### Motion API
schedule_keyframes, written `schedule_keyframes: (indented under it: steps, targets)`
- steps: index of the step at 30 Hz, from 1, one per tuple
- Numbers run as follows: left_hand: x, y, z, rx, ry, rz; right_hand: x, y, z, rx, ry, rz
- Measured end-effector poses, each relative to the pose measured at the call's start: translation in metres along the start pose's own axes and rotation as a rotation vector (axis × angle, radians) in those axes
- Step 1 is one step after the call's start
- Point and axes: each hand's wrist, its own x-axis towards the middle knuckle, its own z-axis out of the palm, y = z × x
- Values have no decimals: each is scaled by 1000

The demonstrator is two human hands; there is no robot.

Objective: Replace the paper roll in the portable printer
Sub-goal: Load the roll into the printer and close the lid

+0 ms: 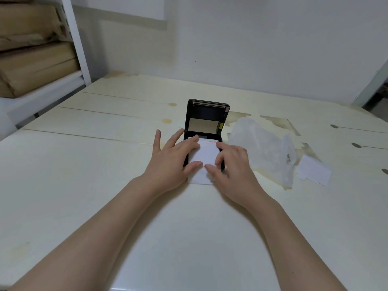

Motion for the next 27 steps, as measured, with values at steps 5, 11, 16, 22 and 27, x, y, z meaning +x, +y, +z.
schedule_keyframes:
  steps: [5,11,16,22,27]
  targets:
    - [0,-1,0,-30,1,-1,34,-3,-22,231,358,118]
    - [3,0,-1,-77,19,-23,73,-16,-36,506,237,131]
    - [2,-1,2,-161,154,-53,71,-12,-25,458,306,90]
    - [4,0,1,-171,276,-92,46,-8,-27,494,216,42]
    - [3,0,0,-106,261,-62,33,8,-28,459,52,-23]
